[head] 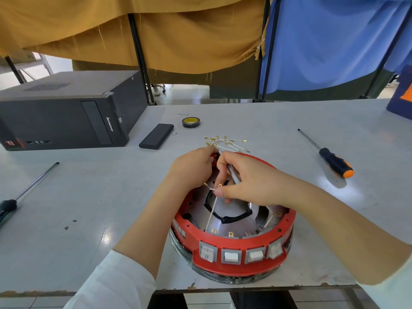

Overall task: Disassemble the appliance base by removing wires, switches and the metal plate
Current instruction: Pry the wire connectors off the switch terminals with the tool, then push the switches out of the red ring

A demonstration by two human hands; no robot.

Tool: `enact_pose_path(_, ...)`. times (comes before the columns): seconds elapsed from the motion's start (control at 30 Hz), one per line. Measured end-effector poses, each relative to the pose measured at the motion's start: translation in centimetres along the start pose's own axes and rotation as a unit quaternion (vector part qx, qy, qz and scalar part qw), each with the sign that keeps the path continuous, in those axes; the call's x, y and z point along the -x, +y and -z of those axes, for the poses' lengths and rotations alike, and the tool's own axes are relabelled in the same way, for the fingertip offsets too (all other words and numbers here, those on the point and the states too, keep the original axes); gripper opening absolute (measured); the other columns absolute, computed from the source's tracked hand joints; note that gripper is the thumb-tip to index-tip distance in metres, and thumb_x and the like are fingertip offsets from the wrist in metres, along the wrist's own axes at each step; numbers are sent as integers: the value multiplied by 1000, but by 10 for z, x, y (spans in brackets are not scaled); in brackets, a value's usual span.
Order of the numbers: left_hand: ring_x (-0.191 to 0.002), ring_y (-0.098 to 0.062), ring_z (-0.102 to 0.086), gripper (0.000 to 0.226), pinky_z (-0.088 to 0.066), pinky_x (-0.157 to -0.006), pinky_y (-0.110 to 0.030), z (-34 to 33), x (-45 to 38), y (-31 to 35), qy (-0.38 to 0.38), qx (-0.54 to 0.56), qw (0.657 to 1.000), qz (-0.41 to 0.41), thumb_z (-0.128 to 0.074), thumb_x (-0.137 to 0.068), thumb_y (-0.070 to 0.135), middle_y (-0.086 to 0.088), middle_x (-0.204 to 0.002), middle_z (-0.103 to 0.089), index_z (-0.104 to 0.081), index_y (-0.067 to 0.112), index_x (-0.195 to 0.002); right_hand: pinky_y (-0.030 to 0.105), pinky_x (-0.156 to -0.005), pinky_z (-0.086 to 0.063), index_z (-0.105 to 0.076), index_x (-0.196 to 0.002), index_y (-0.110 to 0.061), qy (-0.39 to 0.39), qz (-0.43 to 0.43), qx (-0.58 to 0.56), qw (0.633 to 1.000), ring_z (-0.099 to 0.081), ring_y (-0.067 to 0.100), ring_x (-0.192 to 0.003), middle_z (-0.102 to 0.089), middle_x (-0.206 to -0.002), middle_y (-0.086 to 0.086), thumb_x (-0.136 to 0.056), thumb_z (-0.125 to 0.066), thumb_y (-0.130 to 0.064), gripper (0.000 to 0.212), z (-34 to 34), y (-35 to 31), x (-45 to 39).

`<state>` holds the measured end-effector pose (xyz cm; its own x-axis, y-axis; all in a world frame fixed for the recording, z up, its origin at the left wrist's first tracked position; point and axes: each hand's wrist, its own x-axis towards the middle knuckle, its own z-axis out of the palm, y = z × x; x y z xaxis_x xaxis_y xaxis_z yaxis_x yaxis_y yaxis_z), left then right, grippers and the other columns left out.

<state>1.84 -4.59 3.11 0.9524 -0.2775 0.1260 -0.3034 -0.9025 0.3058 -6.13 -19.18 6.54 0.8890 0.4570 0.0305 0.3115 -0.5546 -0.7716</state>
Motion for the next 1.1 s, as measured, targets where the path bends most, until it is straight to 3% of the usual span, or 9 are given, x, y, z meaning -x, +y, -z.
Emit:
enact_pose_path(0.13,-102,-22,-56,28,-37,-73,-30,0,2,0,-1,21,1000,-1,-34,-99,22,1,-119,-61,-51,31,-120,31,-65,-56,-40,-80,-17,-13,-1,-126,992,-65,14,-66,-69,-79,-2,-83,-66,0,32,24,-4,4)
enact_pose_path(0.33,-108,-24,-56,34,-43,-83,-32,2,5,-2,-1,40,999,-35,-39,-97,17,3,-123,-60,-50,33,-124,29,-58,-56,-38,-77,-14,118,-31,-320,939,-62,15,-57,-62,-68,3,-82,-61,8,33,63,5,-3)
enact_pose_path(0.43,-107,-23,-56,33,-41,-83,-30,1,4,-2,-8,54,998,-15,-38,-97,19,3,-121,-60,-51,33,-124,30,-58,-56,-39,-76,-16,150,-52,-445,881,-62,15,-55,-60,-62,6,-82,-58,9,32,81,16,-16)
enact_pose_path(0.6,-109,-18,-54,35,-33,-78,-25,-1,3,-2,0,63,998,-6,-33,-100,22,9,-125,-57,-48,38,-127,26,-50,-56,-46,-76,-3,302,-148,-619,710,-54,14,-57,-51,-72,12,-91,-43,13,22,95,50,-68)
enact_pose_path(0.83,-114,-12,-51,34,-37,-88,-27,-2,2,-5,7,79,997,-17,-34,-99,22,16,-127,-55,-47,42,-124,30,-47,-54,-46,-81,3,316,-243,-664,633,-50,17,-68,-47,-81,15,-96,-34,9,20,76,101,-136)
enact_pose_path(0.93,-112,-11,-52,34,-38,-88,-27,-2,1,-6,3,83,996,-19,-33,-100,23,18,-124,-55,-48,43,-122,28,-40,-53,-47,-87,0,318,-255,-612,678,-51,17,-65,-49,-80,13,-95,-38,10,15,71,110,-153)
enact_pose_path(1.0,-111,-11,-52,33,-39,-88,-28,-2,1,-7,-1,81,996,-21,-33,-100,24,18,-124,-55,-48,44,-122,31,-51,-56,-47,-93,-7,322,-259,-502,760,-53,18,-67,-52,-83,12,-91,-49,11,18,68,115,-160)
enact_pose_path(1.07,-110,-11,-52,33,-39,-87,-28,-2,0,-7,-3,82,996,-20,-33,-100,24,19,-124,-55,-47,45,-121,32,-61,-51,-44,-89,-16,328,-255,-290,863,-54,21,-74,-53,-90,10,-86,-59,4,25,65,122,-163)
enact_pose_path(1.1,-110,-10,-52,33,-38,-86,-27,-2,0,-7,-3,83,996,-19,-33,-100,24,20,-124,-54,-48,45,-121,28,-59,-45,-43,-84,-18,329,-242,-203,890,-53,22,-78,-52,-91,7,-84,-62,0,26,63,122,-163)
